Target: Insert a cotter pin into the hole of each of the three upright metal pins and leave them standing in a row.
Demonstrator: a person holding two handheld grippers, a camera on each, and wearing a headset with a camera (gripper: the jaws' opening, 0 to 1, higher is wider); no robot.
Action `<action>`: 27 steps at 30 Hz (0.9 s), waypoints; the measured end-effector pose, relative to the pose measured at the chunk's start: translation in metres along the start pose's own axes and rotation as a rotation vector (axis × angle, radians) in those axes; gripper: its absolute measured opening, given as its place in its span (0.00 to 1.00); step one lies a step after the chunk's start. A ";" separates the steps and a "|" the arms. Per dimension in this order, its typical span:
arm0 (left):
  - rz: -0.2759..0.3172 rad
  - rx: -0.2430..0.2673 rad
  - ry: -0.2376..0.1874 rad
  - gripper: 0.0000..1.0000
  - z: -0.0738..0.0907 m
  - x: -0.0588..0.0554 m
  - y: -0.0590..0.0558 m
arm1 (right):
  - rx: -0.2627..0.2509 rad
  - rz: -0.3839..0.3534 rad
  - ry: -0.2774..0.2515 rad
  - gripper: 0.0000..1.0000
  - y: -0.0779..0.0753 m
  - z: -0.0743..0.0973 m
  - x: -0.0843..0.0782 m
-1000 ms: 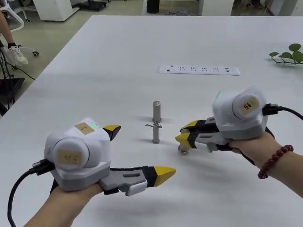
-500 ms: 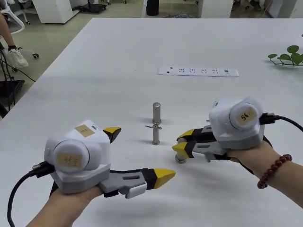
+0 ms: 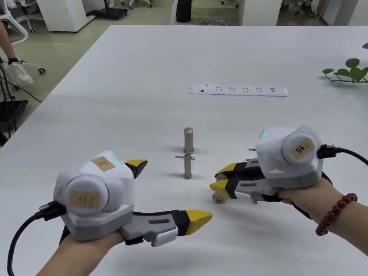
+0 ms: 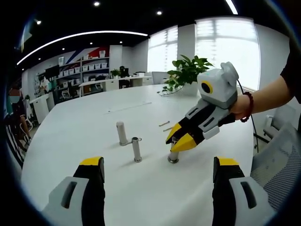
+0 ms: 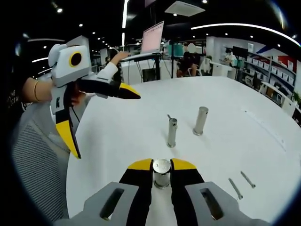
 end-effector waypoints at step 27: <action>0.010 0.000 -0.012 0.96 -0.002 0.000 -0.003 | 0.012 -0.062 0.008 0.30 -0.006 0.035 -0.014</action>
Point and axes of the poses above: the centre of the closed fingertips' face, and the gripper's own axes: z roughly backward along the fingers, y roughly to its left, x roughly out of its top, the point moved 5 cm from there along z, roughly backward along the fingers, and after that the axes turned 11 degrees about z, right-handed, at the moved point
